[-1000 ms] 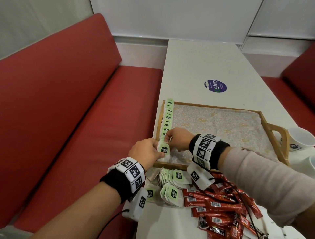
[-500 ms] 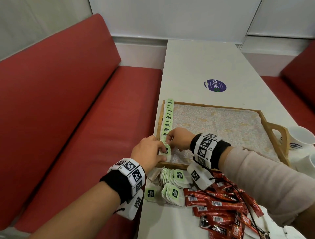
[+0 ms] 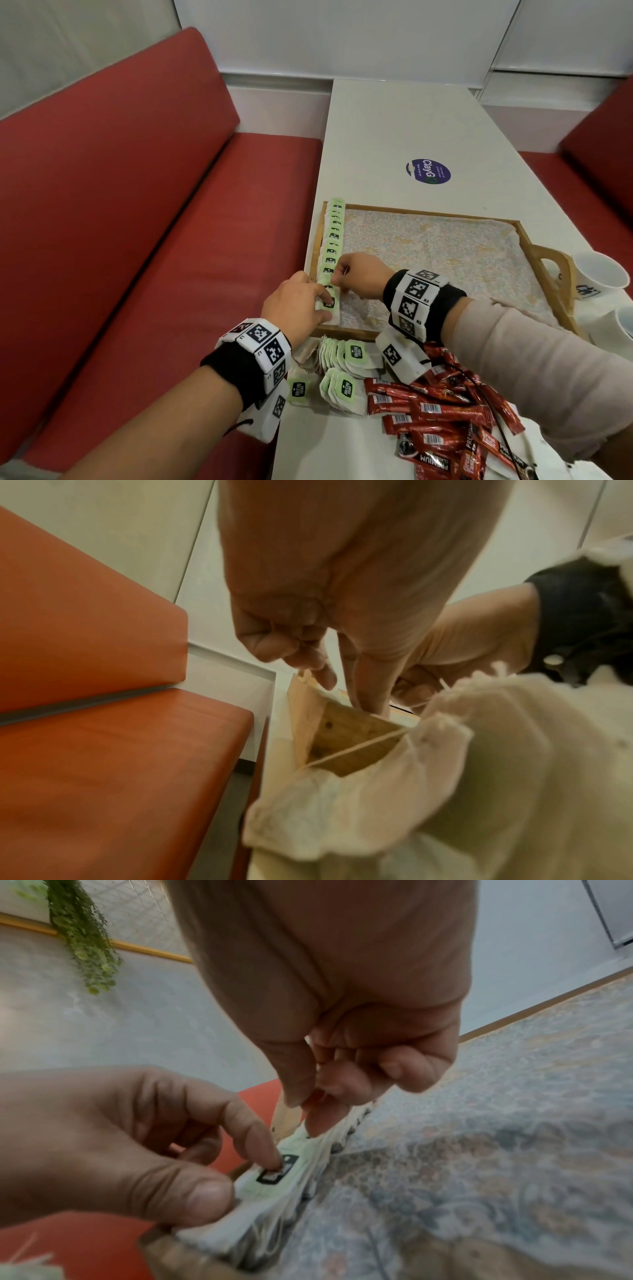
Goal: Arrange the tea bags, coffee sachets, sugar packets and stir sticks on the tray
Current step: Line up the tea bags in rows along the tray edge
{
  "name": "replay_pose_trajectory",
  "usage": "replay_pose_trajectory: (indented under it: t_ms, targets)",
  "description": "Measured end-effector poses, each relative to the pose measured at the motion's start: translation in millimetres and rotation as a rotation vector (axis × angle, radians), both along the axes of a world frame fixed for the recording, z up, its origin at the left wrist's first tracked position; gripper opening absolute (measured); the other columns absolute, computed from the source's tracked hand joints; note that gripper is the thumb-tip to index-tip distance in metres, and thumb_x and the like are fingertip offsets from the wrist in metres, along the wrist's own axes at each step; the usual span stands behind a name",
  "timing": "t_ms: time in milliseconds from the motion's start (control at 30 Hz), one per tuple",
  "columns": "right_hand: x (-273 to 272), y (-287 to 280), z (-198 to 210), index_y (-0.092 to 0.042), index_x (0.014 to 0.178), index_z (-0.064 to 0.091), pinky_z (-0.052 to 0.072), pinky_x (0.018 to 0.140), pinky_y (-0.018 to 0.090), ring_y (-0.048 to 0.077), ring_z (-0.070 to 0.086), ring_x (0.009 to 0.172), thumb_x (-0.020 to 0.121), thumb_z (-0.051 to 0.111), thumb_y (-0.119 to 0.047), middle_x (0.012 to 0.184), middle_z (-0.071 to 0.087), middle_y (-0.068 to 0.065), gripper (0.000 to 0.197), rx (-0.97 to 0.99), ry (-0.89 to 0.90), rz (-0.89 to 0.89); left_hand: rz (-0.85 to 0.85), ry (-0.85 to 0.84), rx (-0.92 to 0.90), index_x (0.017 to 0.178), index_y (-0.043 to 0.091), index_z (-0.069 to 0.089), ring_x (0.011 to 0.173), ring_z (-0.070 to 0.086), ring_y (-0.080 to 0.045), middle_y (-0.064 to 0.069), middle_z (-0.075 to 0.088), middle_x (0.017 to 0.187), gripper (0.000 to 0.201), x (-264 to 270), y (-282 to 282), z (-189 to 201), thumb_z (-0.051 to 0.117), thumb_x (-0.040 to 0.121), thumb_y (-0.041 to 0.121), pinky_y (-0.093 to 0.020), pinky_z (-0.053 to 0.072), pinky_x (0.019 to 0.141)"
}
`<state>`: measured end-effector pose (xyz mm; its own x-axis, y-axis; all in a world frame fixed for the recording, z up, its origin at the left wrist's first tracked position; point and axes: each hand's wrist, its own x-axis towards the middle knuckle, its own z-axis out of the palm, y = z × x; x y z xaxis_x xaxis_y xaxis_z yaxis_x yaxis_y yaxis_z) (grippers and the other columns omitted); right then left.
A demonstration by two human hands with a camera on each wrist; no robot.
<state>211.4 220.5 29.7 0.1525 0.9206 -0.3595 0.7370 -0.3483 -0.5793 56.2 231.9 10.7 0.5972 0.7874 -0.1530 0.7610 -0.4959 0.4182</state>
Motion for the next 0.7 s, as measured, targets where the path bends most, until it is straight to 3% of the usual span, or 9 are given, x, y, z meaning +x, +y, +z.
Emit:
replay_pose_trajectory:
  t_ms: [133, 300, 500, 600, 700]
  targets:
    - [-0.7, -4.2, 0.2, -0.013, 0.086, 0.066, 0.037, 0.047, 0.013, 0.003, 0.052, 0.059, 0.086, 0.064, -0.012, 0.067, 0.059, -0.008, 0.002, -0.042, 0.036, 0.06, 0.001, 0.016, -0.014, 0.109, 0.035, 0.065, 0.102, 0.053, -0.014, 0.008, 0.044, 0.106, 0.028, 0.9, 2.3, -0.2, 0.068, 0.082, 0.041, -0.03, 0.047, 0.079]
    - [-2.2, -5.9, 2.6, -0.01, 0.098, 0.071, 0.043, 0.051, 0.016, 0.01, 0.055, 0.069, 0.09, 0.061, -0.015, 0.076, 0.063, -0.004, 0.014, -0.114, 0.014, 0.102, 0.022, -0.046, -0.056, 0.108, 0.033, 0.065, 0.098, 0.054, -0.012, 0.011, 0.043, 0.1, 0.024, -2.1, 2.0, -1.7, 0.067, 0.084, 0.037, -0.027, 0.043, 0.077]
    - [-5.7, -16.0, 13.6, -0.012, 0.1, 0.069, 0.042, 0.051, 0.016, 0.003, 0.054, 0.062, 0.091, 0.061, -0.02, 0.067, 0.061, -0.009, 0.014, -0.078, 0.027, 0.078, 0.117, -0.19, -0.066, 0.096, 0.03, 0.058, 0.092, 0.053, -0.01, 0.012, 0.047, 0.099, 0.01, -19.6, -3.8, 3.2, 0.059, 0.09, 0.023, -0.03, 0.044, 0.081]
    - [-9.4, -25.6, 19.9, -0.012, 0.1, 0.068, 0.041, 0.05, 0.016, 0.004, 0.053, 0.06, 0.091, 0.062, -0.02, 0.067, 0.062, -0.008, 0.014, -0.064, 0.041, 0.067, 0.136, -0.174, -0.073, 0.094, 0.03, 0.058, 0.097, 0.054, -0.012, 0.01, 0.049, 0.1, 0.012, -31.9, -9.6, 4.2, 0.059, 0.089, 0.018, -0.034, 0.046, 0.087]
    - [-13.2, -38.5, 26.0, -0.013, 0.099, 0.068, 0.039, 0.048, 0.015, 0.004, 0.05, 0.055, 0.091, 0.062, -0.021, 0.068, 0.063, -0.008, 0.013, -0.044, 0.048, 0.06, 0.118, -0.093, -0.107, 0.101, 0.028, 0.059, 0.101, 0.053, -0.013, 0.008, 0.048, 0.104, 0.017, -42.8, -16.9, 1.6, 0.059, 0.089, 0.015, -0.031, 0.044, 0.09]
